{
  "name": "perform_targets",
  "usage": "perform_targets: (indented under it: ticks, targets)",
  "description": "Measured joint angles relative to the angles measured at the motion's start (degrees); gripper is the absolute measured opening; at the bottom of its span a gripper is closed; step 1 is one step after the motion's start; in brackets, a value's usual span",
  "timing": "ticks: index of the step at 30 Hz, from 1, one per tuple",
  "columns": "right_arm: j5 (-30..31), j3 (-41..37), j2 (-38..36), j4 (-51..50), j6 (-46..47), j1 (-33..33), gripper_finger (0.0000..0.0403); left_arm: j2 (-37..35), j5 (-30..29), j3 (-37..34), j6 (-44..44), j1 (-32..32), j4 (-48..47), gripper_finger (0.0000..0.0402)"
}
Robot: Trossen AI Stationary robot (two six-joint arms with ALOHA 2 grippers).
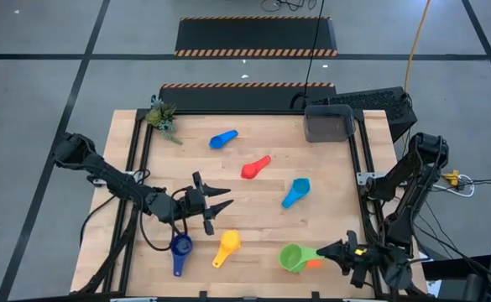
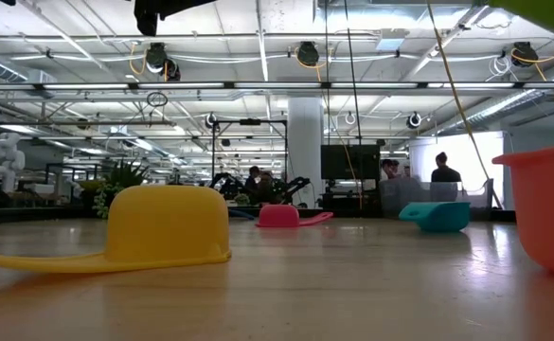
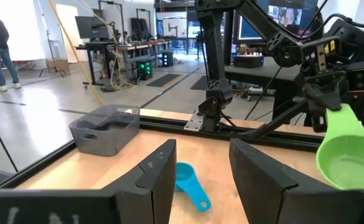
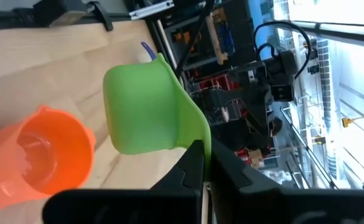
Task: Nest measuring cups in basket
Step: Stack the green measuring cup on top of the orange measuring cup
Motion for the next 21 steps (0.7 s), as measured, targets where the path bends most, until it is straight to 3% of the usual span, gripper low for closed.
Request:
perform_targets:
  ticks: [6,11,21]
  targets:
    - [-0.2,0.0,0.0,-3.6,3.7,0.5,0.0000,0.0,0.0,0.0,-0.2,0.0,0.0,0.0152]
    - [-5.3,0.0,0.2,-11.1,12.2,-0.3,0.0000,0.0,0.0,0.0,-0.2,0.0,0.0,0.0152]
    - [-8.2,0.0,2.7,-15.2,16.7,-2.9,0.0000,0.0,0.0,0.0,0.1,0.0,-0.1,0.0152]
